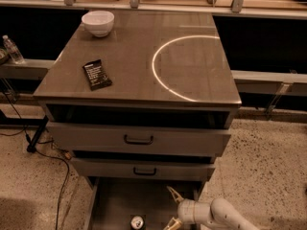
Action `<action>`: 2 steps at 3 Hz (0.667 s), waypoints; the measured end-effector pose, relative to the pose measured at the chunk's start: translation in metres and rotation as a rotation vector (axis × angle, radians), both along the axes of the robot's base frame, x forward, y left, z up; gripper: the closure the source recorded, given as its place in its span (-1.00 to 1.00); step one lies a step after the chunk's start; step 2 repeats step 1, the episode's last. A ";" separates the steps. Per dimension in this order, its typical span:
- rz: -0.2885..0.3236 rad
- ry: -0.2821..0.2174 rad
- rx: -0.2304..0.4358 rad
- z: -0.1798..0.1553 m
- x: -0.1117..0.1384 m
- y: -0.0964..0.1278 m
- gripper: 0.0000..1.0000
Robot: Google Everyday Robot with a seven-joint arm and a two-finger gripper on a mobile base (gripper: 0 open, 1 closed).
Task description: Place green can into bottom drawer
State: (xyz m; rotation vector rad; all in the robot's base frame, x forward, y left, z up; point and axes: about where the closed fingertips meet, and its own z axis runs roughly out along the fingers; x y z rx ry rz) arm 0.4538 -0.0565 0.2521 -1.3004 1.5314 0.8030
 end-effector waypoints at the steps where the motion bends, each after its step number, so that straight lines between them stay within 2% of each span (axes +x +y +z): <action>1: 0.000 0.000 0.000 0.000 0.000 0.000 -1.00; 2: 0.000 0.000 0.000 0.000 0.000 0.000 -1.00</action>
Offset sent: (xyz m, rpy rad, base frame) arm 0.0000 0.0000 0.0000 0.0000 0.0000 0.0000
